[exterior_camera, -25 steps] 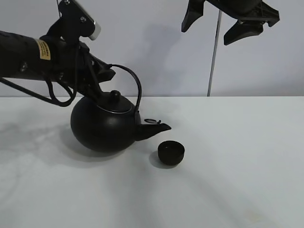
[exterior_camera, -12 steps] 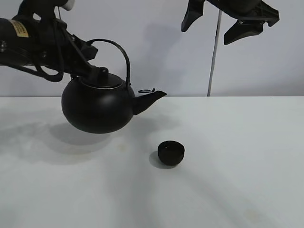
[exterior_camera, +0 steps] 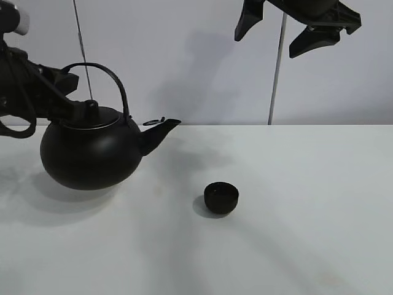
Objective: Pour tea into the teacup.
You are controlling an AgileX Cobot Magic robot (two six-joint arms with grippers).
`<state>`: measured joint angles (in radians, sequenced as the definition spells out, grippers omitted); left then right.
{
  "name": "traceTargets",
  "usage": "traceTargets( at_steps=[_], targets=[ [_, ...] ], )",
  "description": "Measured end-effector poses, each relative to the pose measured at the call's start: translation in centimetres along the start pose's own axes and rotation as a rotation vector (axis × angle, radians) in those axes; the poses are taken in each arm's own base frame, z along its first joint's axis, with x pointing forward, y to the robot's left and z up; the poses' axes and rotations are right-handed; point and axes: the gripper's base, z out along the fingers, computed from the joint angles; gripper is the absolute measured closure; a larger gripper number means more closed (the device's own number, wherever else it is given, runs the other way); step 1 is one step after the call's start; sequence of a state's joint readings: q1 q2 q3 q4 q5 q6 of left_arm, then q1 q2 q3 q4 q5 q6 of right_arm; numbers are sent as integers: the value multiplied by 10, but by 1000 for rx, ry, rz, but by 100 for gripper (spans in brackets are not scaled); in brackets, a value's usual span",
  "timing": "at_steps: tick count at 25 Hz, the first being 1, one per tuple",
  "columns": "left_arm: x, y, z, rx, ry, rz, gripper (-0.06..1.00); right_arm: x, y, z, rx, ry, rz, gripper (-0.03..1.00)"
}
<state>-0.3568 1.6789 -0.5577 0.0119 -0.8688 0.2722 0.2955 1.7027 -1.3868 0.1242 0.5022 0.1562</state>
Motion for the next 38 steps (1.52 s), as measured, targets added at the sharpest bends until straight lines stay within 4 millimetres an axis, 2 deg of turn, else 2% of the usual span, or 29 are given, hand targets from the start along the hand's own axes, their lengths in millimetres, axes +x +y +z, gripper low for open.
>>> traceTargets(
  at_steps=[9, 17, 38],
  targets=[
    [20, -1, -21, -46, 23, -40, 83, 0, 0, 0, 0, 0, 0, 35],
    [43, -6, -16, -47, 67, -62, 83, 0, 0, 0, 0, -1, 0, 35],
    [52, -9, -27, -46, 94, -108, 83, 0, 0, 0, 0, -1, 0, 35]
  ],
)
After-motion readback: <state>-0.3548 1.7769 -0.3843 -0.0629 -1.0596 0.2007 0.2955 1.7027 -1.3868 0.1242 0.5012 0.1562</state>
